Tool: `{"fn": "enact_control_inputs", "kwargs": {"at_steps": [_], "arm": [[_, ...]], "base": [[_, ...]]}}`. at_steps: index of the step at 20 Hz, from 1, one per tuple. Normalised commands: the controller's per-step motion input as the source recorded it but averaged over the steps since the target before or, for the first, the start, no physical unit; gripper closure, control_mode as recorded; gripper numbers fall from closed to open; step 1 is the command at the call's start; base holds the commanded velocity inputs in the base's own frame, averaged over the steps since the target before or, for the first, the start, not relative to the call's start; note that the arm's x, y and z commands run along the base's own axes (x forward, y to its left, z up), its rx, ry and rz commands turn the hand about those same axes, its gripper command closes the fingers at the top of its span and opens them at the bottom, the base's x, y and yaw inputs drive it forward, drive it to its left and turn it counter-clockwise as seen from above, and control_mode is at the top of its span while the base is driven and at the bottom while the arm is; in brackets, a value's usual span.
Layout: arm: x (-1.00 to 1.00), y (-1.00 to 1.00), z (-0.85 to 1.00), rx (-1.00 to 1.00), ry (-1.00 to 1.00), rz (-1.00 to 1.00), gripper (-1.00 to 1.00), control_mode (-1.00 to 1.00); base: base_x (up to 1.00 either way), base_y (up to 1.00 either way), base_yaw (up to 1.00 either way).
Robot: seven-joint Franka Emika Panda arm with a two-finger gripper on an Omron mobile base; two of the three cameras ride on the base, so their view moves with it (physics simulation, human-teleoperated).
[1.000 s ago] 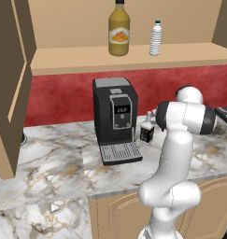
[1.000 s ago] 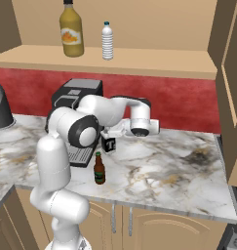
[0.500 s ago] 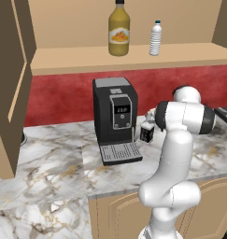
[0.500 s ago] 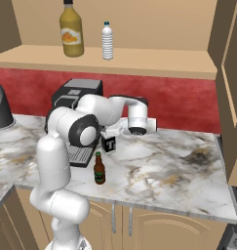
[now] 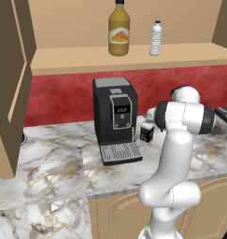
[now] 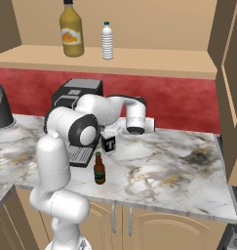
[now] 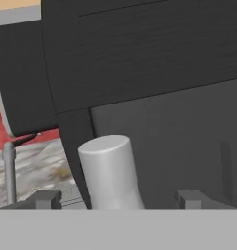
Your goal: Sort all alcoholic drinks to one cabinet, and non-alcoholic drinks to the other.
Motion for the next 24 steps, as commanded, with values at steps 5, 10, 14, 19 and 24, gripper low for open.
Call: {"fn": "enact_control_inputs", "kwargs": {"at_steps": [5,10,14,19,24], "arm": [[0.00,0.02,0.00,0.00,0.00,0.00,1.00,-1.00],[0.00,-0.01,0.35,0.02,0.00,-0.05,1.00,-1.00],[-0.03,-0.02,0.92,0.05,0.00,-0.05,1.00,-1.00],[-0.01,-0.01,0.96,0.03,0.00,-0.06,1.00,-1.00],[-0.37,-0.06,0.69,0.00,0.00,-0.06,1.00,-1.00]], "base": [[0.00,0.00,0.00],[0.00,0.00,0.00],[0.00,0.00,0.00],[0.00,0.00,0.00],[0.00,0.00,0.00]]}}
